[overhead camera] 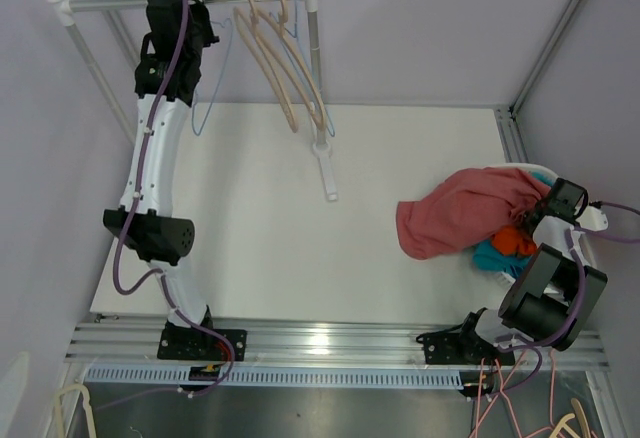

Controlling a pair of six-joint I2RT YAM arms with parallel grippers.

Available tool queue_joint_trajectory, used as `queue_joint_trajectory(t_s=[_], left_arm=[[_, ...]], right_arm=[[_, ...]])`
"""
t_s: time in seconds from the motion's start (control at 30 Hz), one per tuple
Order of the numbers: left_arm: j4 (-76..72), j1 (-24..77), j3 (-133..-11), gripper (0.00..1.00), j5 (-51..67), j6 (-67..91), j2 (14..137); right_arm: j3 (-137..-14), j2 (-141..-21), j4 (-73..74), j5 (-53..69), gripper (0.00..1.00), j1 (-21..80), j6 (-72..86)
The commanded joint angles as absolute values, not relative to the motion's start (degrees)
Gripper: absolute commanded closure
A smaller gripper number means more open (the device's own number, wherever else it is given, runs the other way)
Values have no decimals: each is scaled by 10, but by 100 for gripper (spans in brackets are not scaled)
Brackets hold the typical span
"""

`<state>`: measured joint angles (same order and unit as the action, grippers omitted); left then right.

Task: Remove the t-shirt from the hanger

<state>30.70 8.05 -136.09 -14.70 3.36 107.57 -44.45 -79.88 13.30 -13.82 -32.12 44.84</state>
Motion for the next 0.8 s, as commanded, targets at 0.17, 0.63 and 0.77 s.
queue_joint_trajectory(t_s=[0.17,0.63,0.77], left_arm=[[301,75,-1361,99,-174,19,1097],[299,76,-1303,56,-134,76,1017],[307,76,-1305,53,-134,75,996]], right_arm=[[-437,-788,114,-114,100,-308,464],[-442,-773,128,-106,84,-295,468],[-456,-760,144,-111,83,-288,466]])
